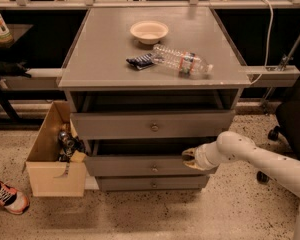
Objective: Open middle drawer
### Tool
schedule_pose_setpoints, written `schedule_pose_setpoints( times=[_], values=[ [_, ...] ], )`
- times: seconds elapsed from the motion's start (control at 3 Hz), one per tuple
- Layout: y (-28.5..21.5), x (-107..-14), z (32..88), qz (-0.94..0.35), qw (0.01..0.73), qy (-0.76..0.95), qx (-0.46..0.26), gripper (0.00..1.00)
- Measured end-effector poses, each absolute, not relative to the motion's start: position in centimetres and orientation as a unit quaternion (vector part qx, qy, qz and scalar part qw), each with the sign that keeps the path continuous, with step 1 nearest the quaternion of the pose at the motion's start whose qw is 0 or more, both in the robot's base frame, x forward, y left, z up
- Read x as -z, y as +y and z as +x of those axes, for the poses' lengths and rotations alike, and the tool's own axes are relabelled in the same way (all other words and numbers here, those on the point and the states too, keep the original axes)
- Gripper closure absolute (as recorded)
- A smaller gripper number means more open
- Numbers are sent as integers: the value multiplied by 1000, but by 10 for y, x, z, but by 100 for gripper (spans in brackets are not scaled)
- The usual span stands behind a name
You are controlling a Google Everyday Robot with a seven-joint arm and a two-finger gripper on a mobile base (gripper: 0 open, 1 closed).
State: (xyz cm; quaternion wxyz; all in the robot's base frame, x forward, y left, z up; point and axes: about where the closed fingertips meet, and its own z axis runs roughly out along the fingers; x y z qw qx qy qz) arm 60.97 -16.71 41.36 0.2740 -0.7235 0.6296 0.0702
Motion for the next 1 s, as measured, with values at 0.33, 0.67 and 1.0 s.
schedule_pose_setpoints(
  times=[0.33,0.67,1.0],
  values=[
    [-167,-414,610,-724,274,630,-70,54],
    [-167,-414,610,-724,274,630,-70,32],
    [-167,-414,610,-724,274,630,-70,7]
  ],
)
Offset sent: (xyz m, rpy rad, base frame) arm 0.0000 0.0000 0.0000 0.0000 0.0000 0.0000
